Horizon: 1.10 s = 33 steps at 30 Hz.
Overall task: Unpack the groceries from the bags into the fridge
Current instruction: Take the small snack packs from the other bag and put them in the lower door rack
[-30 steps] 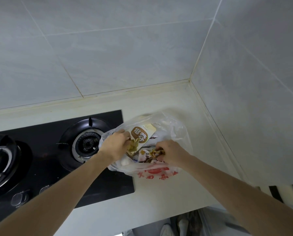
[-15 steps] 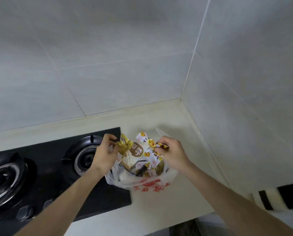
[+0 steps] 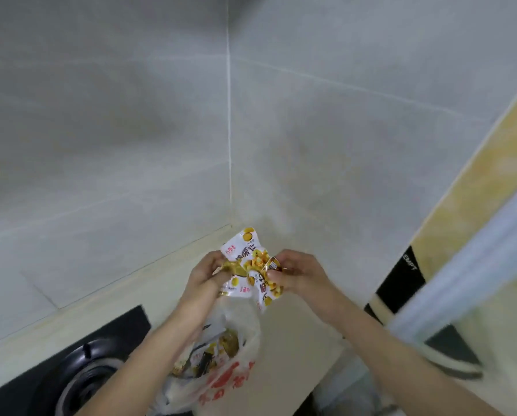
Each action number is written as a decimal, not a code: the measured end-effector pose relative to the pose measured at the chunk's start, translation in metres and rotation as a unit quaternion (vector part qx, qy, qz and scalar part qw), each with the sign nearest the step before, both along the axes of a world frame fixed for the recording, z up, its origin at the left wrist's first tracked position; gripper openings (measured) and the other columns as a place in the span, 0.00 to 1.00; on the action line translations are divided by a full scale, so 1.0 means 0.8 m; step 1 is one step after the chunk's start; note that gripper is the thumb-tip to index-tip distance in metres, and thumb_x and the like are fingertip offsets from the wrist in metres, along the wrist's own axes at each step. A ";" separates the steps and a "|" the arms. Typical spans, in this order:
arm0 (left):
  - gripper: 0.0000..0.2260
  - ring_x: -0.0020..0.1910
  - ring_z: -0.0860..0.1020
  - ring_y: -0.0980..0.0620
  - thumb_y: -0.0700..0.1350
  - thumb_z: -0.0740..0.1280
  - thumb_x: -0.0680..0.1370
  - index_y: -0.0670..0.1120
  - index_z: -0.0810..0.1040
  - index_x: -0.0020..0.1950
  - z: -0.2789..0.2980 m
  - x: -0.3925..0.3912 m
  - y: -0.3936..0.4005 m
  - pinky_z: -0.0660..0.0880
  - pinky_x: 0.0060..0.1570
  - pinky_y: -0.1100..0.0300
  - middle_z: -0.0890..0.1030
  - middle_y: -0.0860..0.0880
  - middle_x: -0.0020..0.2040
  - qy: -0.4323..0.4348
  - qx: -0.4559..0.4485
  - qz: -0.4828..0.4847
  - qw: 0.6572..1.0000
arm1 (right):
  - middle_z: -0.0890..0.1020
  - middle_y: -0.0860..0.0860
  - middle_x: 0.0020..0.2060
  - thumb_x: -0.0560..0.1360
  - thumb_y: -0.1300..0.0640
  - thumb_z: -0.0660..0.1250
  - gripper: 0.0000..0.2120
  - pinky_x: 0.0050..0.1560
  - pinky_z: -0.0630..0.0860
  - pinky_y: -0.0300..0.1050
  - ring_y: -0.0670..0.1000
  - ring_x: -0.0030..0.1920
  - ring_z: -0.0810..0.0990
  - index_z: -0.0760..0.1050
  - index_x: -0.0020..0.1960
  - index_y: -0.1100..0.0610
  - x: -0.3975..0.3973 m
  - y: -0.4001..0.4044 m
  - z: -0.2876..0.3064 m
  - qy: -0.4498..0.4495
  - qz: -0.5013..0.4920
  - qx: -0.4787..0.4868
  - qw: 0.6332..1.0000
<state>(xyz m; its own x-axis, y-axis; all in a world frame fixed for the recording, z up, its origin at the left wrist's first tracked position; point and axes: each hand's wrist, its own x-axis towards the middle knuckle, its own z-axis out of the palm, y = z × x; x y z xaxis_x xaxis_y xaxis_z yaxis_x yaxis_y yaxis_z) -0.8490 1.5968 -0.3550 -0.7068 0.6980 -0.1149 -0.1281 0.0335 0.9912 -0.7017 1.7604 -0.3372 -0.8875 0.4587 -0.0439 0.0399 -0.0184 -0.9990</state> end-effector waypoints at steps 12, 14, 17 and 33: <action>0.15 0.52 0.85 0.43 0.48 0.72 0.75 0.44 0.79 0.58 0.104 0.276 0.119 0.83 0.45 0.49 0.85 0.40 0.54 0.037 0.111 -0.351 0.929 | 0.87 0.55 0.44 0.75 0.67 0.75 0.07 0.46 0.80 0.43 0.52 0.42 0.84 0.84 0.52 0.63 0.338 -0.073 0.093 0.028 -0.398 0.049 0.916; 0.11 0.52 0.86 0.45 0.45 0.73 0.77 0.45 0.80 0.58 0.117 0.353 0.128 0.83 0.47 0.49 0.86 0.43 0.52 0.036 0.117 -0.419 0.900 | 0.88 0.55 0.45 0.75 0.68 0.75 0.09 0.47 0.81 0.45 0.52 0.44 0.85 0.83 0.55 0.64 0.414 -0.099 0.106 0.038 -0.484 0.057 0.873; 0.06 0.51 0.86 0.47 0.40 0.69 0.80 0.46 0.81 0.57 0.135 0.477 0.130 0.82 0.45 0.53 0.87 0.46 0.51 0.023 0.123 -0.517 0.847 | 0.87 0.53 0.44 0.75 0.66 0.76 0.09 0.48 0.80 0.42 0.49 0.45 0.85 0.83 0.55 0.62 0.531 -0.155 0.124 0.036 -0.607 0.074 0.791; 0.09 0.50 0.86 0.42 0.44 0.69 0.81 0.46 0.81 0.61 0.195 1.041 -0.099 0.83 0.48 0.47 0.87 0.45 0.52 -0.038 0.169 -0.856 0.487 | 0.87 0.52 0.42 0.75 0.63 0.76 0.04 0.45 0.80 0.43 0.48 0.42 0.84 0.83 0.50 0.59 0.905 -0.533 0.174 -0.077 -0.921 0.140 0.356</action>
<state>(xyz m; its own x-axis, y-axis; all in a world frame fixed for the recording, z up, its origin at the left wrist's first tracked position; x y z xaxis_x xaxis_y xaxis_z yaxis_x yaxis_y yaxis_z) -0.0162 1.5177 -0.1988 0.9414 0.2460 0.2307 -0.2361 -0.0078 0.9717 0.0224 1.3338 -0.1980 0.9323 0.2612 0.2500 0.2732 -0.0559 -0.9603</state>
